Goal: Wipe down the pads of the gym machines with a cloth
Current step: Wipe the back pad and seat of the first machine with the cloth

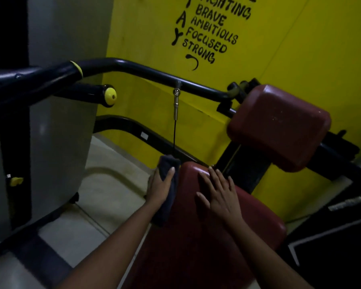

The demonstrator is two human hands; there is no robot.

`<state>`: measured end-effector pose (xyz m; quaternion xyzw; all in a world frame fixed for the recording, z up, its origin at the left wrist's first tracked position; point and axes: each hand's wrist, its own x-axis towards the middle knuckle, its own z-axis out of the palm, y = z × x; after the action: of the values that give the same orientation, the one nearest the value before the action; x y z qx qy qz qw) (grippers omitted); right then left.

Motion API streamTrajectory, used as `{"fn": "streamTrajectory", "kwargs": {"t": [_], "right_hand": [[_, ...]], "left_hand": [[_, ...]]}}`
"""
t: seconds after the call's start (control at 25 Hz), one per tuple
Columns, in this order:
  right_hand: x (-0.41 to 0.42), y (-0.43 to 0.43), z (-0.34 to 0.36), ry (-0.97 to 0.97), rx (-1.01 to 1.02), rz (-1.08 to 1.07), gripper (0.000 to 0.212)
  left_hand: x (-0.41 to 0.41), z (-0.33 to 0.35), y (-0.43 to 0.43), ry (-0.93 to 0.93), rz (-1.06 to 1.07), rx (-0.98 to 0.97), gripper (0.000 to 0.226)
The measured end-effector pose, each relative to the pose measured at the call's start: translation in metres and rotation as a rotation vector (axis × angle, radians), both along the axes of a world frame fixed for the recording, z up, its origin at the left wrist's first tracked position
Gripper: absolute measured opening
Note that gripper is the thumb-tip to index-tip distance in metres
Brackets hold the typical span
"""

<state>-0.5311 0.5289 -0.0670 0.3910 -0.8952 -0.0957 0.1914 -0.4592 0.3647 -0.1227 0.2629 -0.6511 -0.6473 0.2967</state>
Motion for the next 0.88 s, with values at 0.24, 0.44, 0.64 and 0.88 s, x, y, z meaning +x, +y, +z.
{"fn": "streamTrajectory", "kwargs": {"t": [0.24,0.44,0.64,0.88], "right_hand": [[-0.019,0.005,-0.021,0.159,-0.056,0.08,0.063],[-0.022,0.005,-0.024,0.21,-0.072,0.089,0.063],[-0.022,0.005,-0.028,0.258,-0.079,0.119,0.063],[-0.006,0.009,-0.05,0.348,-0.113,0.261,0.055]], "left_hand": [[-0.057,0.014,0.008,-0.008,-0.054,-0.308,0.061],[-0.013,-0.032,0.025,-0.052,-0.048,0.091,0.075],[-0.035,-0.009,0.004,0.027,-0.129,-0.052,0.095],[0.003,-0.09,0.017,-0.13,-0.14,0.206,0.114]]}}
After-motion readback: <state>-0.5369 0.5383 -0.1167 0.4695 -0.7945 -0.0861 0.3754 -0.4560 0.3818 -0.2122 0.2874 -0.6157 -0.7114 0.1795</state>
